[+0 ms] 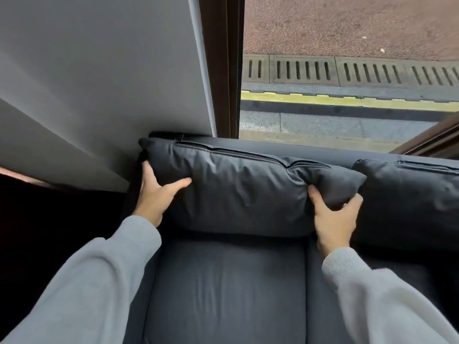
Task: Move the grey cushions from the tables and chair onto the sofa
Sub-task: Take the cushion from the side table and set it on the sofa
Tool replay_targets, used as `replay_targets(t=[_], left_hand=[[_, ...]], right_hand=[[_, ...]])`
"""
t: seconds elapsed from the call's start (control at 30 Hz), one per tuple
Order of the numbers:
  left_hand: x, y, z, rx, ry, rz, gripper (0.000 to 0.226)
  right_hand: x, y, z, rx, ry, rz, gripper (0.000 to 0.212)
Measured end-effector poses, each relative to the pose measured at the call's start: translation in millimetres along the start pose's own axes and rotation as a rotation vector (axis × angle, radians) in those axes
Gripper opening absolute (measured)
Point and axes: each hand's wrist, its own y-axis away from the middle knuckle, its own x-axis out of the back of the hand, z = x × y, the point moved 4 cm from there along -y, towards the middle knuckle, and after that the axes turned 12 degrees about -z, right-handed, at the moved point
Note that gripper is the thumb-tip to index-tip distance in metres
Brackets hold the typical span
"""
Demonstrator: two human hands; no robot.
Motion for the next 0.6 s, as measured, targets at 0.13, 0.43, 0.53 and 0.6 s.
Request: replay_targets(t=[0.13,0.43,0.53,0.6], left_hand=[[-2.8,-2.2,-11.4,0.031,-0.077,0.002,0.134],[-1.8,14.9,-1.5,0.164,-0.402,-0.047,0.118],[-9.8,58.7,21.6,0.169,-0.675,-0.183,0.11],[-19.1,92.8,46.6,0.109,-0.846,-0.266,0.103]], right_hand=[[-2.1,-5.2,9.8,-0.072,0.149,-0.055,0.081],[11.6,-17.8,-9.8,-0.269,0.334,-0.274,0.127],[22.3,11.7,-36.7,-0.245,0.395,-0.33,0.12],[37.9,39.4,-63.9,-0.162,0.529,-0.358,0.114]])
